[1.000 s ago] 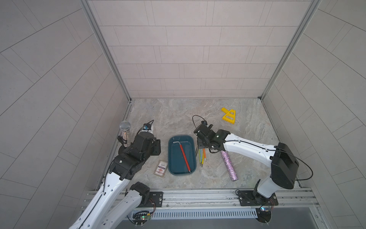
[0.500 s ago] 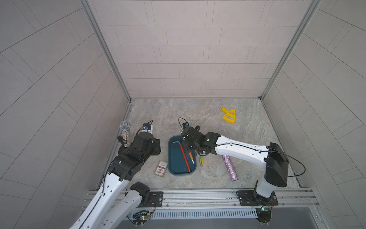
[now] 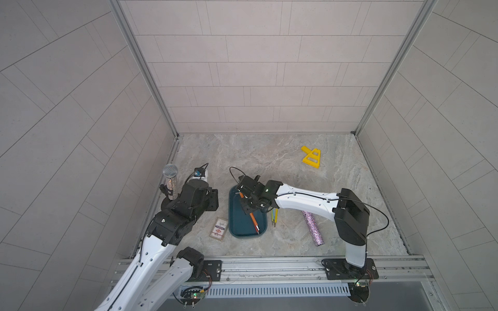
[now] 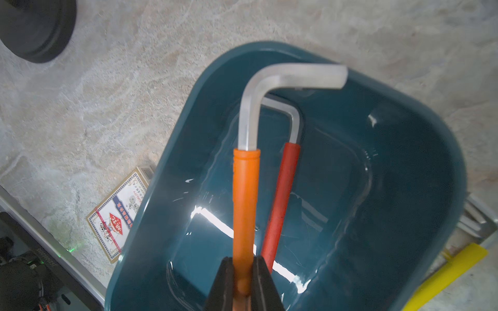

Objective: Put the hex key on the desktop into the storage box
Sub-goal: Place the Allen key in the storage box, then pick up the Allen key from the center of the board.

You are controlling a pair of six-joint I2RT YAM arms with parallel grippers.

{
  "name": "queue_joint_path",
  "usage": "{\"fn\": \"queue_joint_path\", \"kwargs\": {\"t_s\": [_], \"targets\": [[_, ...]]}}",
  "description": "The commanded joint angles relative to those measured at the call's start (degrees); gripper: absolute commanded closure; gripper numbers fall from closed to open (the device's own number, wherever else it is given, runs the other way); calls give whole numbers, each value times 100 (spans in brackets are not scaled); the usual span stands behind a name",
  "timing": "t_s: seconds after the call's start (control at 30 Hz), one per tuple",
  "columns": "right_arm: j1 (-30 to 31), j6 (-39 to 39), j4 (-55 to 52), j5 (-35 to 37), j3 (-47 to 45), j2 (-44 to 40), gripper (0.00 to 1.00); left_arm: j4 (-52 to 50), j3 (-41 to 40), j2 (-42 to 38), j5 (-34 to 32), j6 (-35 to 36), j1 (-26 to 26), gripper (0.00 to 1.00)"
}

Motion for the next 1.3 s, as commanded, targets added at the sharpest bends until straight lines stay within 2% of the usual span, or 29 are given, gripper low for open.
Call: {"fn": "queue_joint_path", "kwargs": {"t_s": [0.0,0.53,0.67,0.87,1.03,1.27], "targets": [[15,103,-276,-128,192,198,100,5,-62,-53,-74,37,34,43],[-231,315,-547,-480,511,918,100,16,-55,-57,-48,35,34,43],[-240,332,-572,-416,502,915,83,14,-63,-65,-54,36,33,43],[-250,336,-590,-372,485,854,73,14,-60,-53,-50,32,34,43],[-255,315,-593,-121,413,556,60,25,-61,-52,-41,35,33,43],[-258,422,-206,964,-322,-693,59,34,-71,-61,-4,44,34,43]]}}
